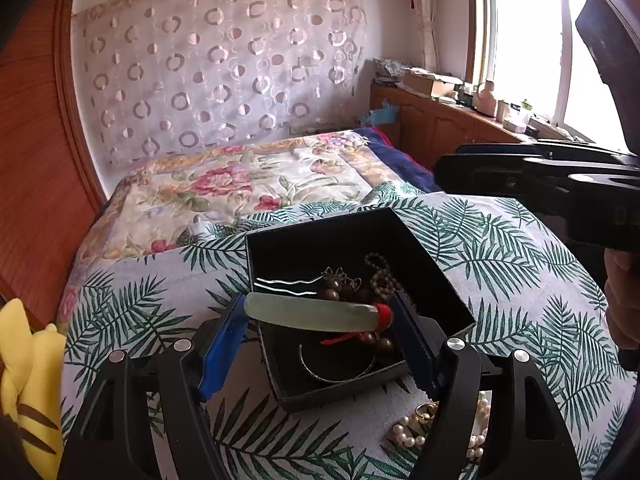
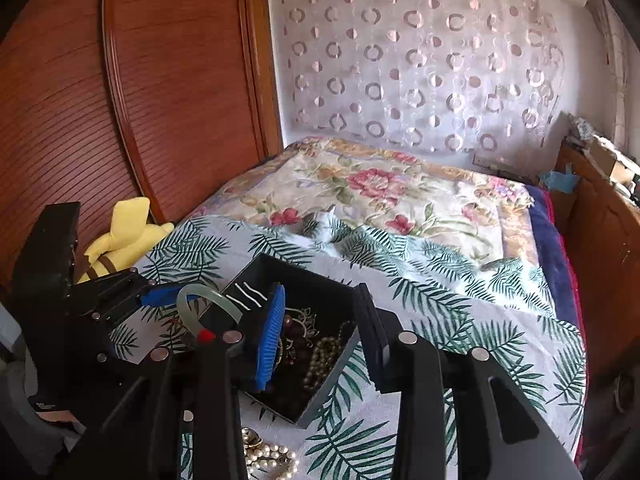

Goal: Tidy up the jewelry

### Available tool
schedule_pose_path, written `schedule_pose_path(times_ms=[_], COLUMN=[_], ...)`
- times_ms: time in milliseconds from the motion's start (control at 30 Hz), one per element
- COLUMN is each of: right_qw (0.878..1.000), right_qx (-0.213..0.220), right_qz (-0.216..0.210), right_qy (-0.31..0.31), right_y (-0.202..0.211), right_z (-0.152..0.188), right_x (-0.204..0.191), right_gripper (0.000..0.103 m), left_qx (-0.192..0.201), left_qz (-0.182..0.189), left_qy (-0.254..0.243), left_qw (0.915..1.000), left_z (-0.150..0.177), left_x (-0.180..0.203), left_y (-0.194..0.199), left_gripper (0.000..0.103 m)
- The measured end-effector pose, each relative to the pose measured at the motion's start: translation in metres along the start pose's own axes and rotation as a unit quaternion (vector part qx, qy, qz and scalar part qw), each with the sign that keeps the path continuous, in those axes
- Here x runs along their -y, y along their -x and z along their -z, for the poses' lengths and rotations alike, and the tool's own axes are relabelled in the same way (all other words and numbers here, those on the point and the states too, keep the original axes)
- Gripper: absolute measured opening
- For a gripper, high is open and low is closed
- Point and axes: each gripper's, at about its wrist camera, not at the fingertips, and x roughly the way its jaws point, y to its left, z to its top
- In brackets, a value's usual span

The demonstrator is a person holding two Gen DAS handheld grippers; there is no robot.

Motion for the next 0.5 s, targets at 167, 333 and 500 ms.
schedule_pose_path(times_ms=[167,333,500], right_qw=[1.0,1.0,0.999], right_qx=[0.006,0.006,-0.017], right_qz=[-0.004,-0.015,-0.028], right_qy=[0.0,-0.011,-0.014], right_y=[0.011,0.023,0.023], right_z=[0.011,0.036,0.07], right_x=[0.0,0.001,-0.002], right_gripper=[0.039,0.039,0.038], left_qx=[0.008,0.016,0.026], left_qz=[-0.002,-0.004,0.003], left_qy=[-0.001,-0.001,0.008], left_qw=[1.0,0.9999,0.9996], left_z=[-0.003,-0.001,0.015], left_x=[0.001,0.002,-0.002], left_y=[0.001,0.011,0.033], left_gripper=[0.078,0.08,0.086])
